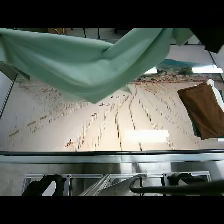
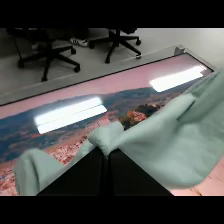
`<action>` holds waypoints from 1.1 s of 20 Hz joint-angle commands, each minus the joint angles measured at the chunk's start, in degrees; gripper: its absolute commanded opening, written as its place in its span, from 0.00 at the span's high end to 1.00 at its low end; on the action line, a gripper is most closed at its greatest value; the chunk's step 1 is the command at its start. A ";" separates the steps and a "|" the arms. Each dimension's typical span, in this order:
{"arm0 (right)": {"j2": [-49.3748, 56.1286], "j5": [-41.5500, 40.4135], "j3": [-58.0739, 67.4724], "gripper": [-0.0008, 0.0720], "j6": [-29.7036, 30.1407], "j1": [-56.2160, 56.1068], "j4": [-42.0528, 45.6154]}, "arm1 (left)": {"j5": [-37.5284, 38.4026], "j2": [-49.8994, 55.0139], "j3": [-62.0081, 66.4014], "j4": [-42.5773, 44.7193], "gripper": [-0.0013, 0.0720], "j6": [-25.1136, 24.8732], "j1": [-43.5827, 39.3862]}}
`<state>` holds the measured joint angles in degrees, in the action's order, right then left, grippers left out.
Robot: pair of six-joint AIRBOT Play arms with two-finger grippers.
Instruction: Fold the shirts.
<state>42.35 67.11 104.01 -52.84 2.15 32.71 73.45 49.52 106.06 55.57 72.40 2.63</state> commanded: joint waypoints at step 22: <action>31.69 -11.61 -39.39 0.97 2.36 0.48 3.72 | 1.11 49.55 -4.04 -0.07 0.03 6.95 -2.56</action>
<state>72.53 55.35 64.79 -51.31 2.42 36.12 60.51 96.55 96.71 55.48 74.54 -3.20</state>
